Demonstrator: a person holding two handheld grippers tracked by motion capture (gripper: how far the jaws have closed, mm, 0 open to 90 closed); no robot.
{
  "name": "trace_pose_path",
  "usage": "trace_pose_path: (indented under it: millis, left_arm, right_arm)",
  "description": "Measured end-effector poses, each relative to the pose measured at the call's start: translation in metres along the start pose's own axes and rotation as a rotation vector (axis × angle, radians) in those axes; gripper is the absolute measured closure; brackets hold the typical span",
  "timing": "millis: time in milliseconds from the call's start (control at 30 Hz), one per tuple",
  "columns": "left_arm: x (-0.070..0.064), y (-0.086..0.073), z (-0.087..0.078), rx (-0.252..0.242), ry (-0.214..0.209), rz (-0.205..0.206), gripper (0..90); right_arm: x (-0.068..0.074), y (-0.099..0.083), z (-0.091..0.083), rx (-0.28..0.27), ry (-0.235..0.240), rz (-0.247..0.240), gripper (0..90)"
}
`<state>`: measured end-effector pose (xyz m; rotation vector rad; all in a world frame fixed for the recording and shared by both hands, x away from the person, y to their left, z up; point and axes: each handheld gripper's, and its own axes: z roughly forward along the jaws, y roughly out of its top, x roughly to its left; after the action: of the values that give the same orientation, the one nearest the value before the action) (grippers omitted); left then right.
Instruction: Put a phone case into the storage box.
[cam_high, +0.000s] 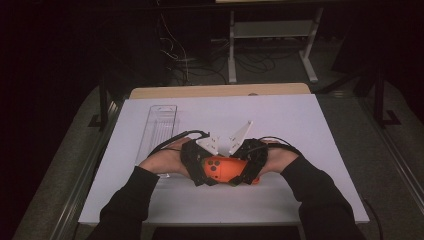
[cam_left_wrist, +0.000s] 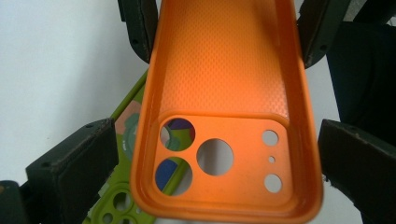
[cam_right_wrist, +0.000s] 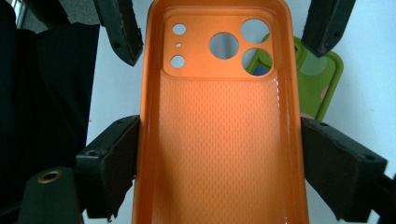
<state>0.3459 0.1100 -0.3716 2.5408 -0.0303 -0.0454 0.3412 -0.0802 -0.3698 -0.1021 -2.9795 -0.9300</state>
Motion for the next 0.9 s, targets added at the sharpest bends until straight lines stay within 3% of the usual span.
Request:
trace_pose_path:
  millis: [267,500,633,900]
  left_arm:
    - [-0.0024,0.0006,0.0071,0.016,-0.019,-0.007,0.0]
    - [-0.0018,0.0002,0.0085,0.024,-0.024,-0.008,7.1]
    - [-0.0019,-0.0004,0.0072,0.007,-0.038,-0.001,13.4]
    - [-0.0015,-0.0007,0.0065,-0.023,-0.059,-0.024,15.2]
  right_arm:
    - [0.0024,0.0027,-0.0009,-0.014,0.000,-0.017,15.2]
    - [0.0032,0.0041,-0.0019,-0.019,0.006,-0.024,15.2]
    - [0.0026,0.0034,-0.0022,-0.016,0.001,-0.019,15.2]
    - [0.0023,0.0018,-0.0039,-0.028,0.006,-0.017,14.8]
